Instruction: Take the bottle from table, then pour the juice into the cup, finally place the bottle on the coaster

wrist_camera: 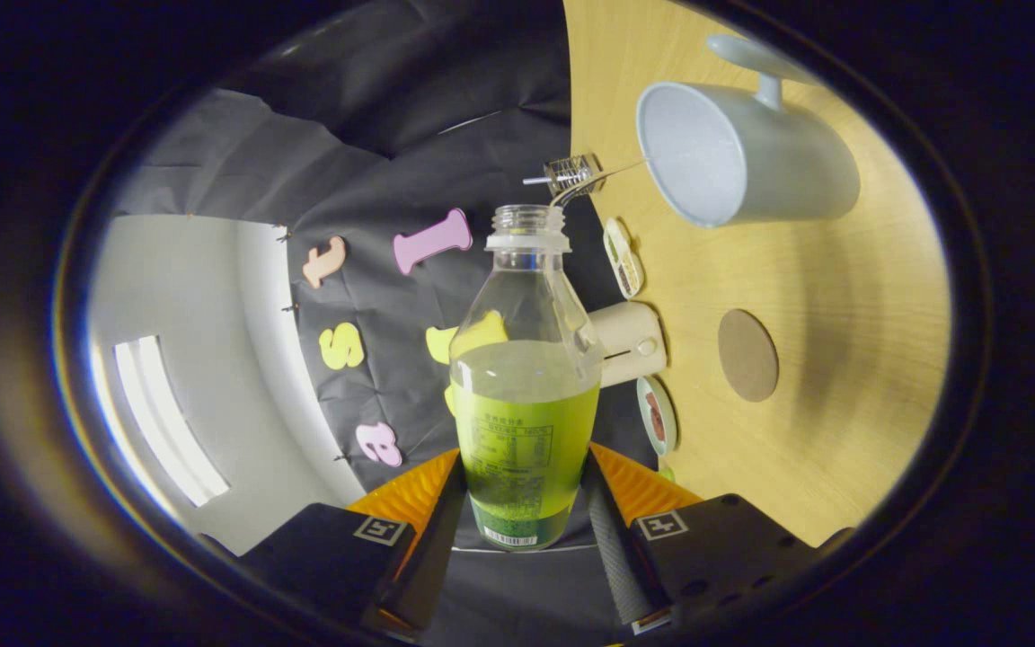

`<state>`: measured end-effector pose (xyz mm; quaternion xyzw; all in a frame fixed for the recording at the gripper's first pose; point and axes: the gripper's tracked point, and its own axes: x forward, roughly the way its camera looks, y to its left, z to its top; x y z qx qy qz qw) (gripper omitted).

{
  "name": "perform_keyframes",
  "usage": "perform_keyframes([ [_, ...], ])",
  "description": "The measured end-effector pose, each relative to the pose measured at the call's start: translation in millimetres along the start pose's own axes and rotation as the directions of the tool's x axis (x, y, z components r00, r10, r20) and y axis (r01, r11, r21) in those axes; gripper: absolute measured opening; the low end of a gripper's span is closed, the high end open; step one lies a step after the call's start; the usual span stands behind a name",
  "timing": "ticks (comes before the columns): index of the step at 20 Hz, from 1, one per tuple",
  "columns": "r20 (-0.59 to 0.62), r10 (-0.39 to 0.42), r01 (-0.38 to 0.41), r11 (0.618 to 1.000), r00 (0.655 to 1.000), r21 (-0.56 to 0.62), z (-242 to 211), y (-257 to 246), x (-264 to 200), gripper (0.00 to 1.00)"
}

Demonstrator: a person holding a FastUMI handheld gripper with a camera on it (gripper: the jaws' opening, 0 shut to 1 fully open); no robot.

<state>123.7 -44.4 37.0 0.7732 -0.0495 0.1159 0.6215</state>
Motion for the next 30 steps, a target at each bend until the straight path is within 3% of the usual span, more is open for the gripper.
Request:
perform_keyframes([
  [30, 0.017, 0.053, -0.054, 0.992, 0.998, 0.113, 0.7, 14.8, 1.8, 0.77],
])
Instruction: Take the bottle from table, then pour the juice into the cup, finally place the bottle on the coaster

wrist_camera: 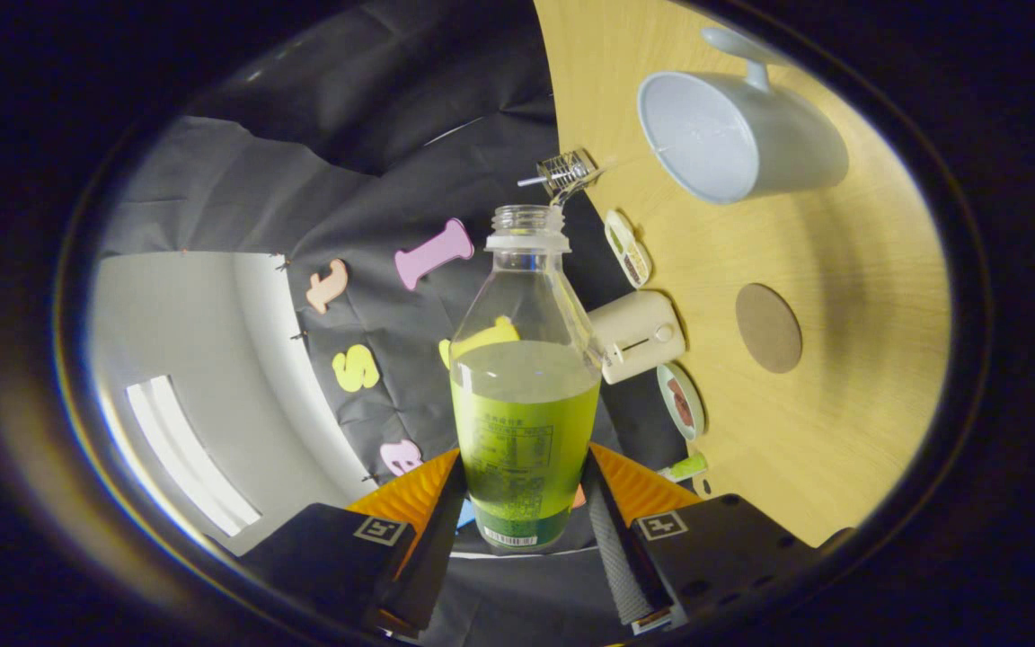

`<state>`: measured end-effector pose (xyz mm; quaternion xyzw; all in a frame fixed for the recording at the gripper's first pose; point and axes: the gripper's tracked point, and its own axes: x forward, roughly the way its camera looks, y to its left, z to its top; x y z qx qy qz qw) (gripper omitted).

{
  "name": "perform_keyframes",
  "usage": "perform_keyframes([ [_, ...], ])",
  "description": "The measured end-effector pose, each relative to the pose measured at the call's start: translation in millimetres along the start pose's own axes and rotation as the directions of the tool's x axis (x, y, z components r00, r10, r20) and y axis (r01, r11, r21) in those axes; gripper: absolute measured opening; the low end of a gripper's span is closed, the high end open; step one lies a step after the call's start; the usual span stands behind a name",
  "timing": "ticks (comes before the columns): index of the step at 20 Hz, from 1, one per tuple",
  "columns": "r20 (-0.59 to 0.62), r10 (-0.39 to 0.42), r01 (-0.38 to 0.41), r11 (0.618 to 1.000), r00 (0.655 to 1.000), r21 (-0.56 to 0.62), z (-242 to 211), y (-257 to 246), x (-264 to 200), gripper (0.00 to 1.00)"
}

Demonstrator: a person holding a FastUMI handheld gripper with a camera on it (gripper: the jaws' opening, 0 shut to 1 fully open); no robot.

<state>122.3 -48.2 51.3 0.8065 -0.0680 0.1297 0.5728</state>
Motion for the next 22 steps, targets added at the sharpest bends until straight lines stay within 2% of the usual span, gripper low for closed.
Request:
perform_keyframes([
  [22, 0.032, 0.053, -0.056, 0.992, 0.998, 0.112, 1.1, 16.9, 3.8, 0.77],
])
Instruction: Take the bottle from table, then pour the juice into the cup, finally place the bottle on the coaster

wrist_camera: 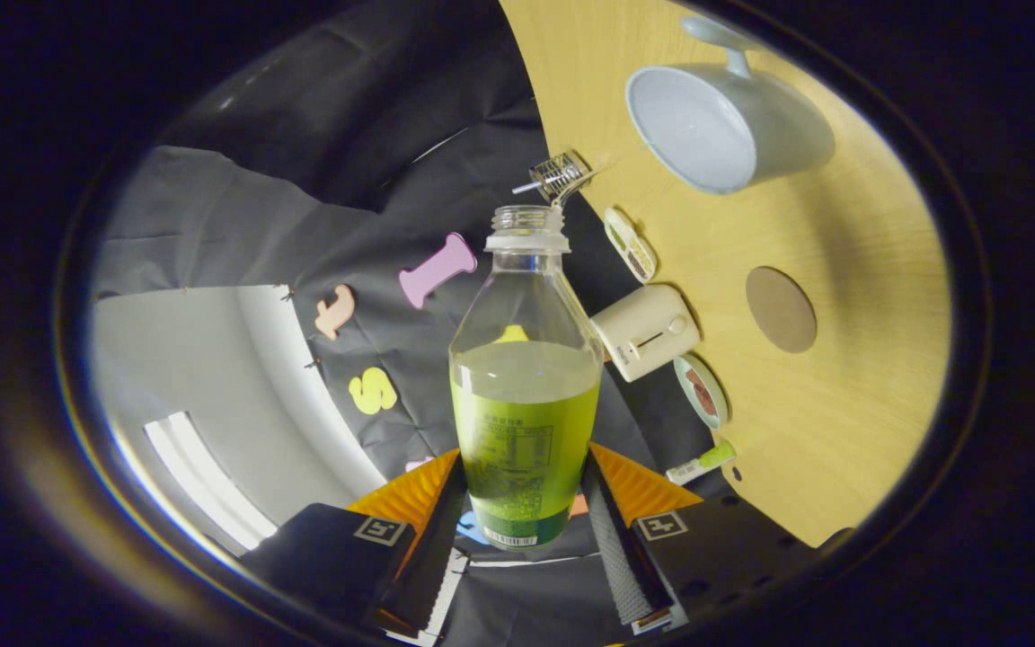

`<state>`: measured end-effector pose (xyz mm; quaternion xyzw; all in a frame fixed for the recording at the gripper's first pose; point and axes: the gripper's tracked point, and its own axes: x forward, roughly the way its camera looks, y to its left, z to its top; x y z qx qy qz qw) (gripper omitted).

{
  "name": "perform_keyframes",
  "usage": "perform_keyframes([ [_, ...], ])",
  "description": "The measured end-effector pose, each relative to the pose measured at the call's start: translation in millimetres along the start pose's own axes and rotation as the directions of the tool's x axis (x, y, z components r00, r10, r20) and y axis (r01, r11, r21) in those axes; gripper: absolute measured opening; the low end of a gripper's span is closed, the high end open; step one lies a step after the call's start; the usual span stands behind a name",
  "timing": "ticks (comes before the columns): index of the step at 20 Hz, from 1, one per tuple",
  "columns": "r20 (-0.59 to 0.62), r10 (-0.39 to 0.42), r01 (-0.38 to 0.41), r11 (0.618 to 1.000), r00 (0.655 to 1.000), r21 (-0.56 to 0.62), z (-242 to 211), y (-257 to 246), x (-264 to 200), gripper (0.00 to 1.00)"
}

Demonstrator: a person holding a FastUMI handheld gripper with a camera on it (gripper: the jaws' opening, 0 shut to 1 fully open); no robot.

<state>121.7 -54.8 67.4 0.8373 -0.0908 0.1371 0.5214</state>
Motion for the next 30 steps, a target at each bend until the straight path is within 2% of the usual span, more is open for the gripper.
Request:
perform_keyframes([
  [7, 0.017, 0.008, -0.008, 0.999, 1.0, 0.042, -0.1, 5.1, 0.0, 0.77],
  [19, 0.031, 0.032, -0.033, 0.998, 0.999, 0.046, -1.7, 10.1, 3.7, 0.77],
  [21, 0.028, 0.031, -0.032, 0.999, 0.999, 0.022, -2.7, 8.6, 4.8, 0.77],
  [24, 0.009, -0.013, 0.014, 0.997, 1.0, -0.078, -7.7, -5.5, 6.2, 0.77],
  [27, 0.0, -0.023, 0.023, 0.989, 1.0, -0.144, -7.8, -11.9, 4.7, 0.77],
  [30, -0.011, -0.077, 0.072, 0.965, 0.997, -0.251, -8.9, -27.4, -0.2, 0.77],
])
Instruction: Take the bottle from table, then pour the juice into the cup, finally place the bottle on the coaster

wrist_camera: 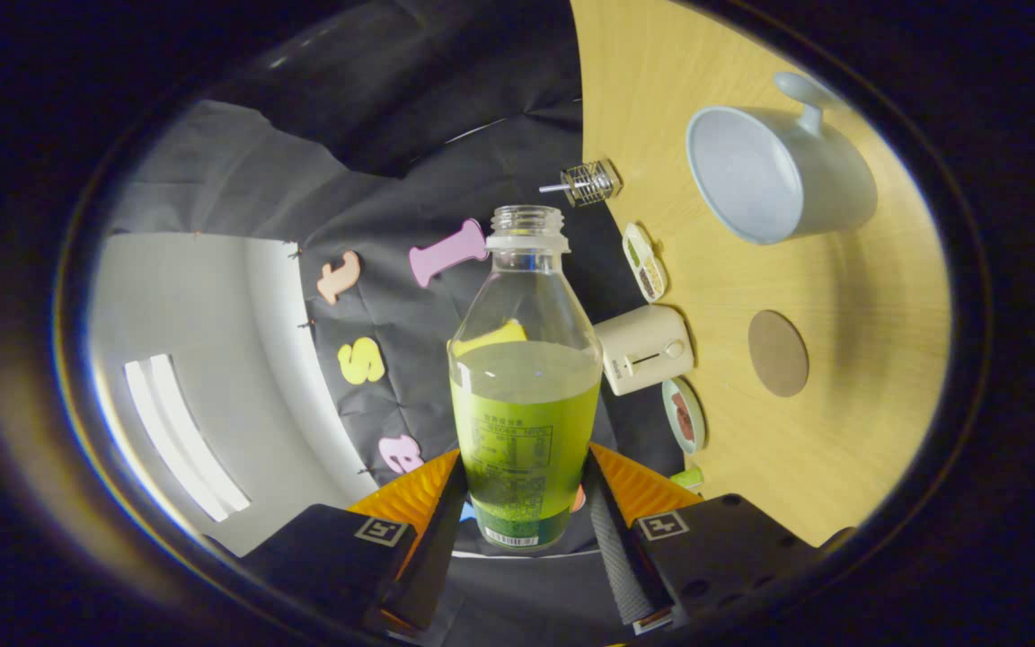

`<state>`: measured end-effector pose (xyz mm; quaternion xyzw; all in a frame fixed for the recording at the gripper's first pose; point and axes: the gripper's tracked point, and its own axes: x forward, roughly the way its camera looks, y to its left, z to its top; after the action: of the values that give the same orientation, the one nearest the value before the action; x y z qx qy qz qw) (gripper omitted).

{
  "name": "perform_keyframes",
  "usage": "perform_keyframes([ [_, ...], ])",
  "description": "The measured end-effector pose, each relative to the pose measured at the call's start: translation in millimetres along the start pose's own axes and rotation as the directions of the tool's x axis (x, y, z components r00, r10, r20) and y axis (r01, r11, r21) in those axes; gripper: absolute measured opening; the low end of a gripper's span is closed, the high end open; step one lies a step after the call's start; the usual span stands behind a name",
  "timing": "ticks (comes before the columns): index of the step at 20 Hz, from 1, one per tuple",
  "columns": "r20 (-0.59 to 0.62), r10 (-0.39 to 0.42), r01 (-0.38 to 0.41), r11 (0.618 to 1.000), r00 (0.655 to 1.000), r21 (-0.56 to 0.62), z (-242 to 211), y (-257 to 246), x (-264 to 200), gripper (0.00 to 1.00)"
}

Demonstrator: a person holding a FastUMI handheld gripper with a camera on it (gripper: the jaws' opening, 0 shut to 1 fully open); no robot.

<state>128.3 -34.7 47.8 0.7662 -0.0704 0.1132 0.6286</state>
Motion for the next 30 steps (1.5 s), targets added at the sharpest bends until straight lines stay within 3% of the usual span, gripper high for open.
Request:
perform_keyframes([
  [6, -0.014, -0.164, 0.156, 0.957, 0.986, -0.243, -4.4, -33.4, -21.5, 0.78],
  [9, 0.001, -0.279, 0.257, 0.882, 0.96, -0.394, -0.3, -49.9, -32.7, 0.78],
  [14, 0.034, -0.346, 0.293, 0.733, 0.938, -0.615, 1.7, -55.7, -38.8, 0.78],
  [16, 0.049, -0.364, 0.288, 0.639, 0.93, -0.713, 3.8, -60.8, -42.3, 0.78],
  [22, 0.188, -0.404, 0.307, 0.254, 0.895, -0.917, 27.5, -53.9, -43.6, 0.79],
  [30, 0.29, -0.363, 0.288, -0.062, 0.885, -0.956, 37.4, -21.0, -1.8, 0.79],
])
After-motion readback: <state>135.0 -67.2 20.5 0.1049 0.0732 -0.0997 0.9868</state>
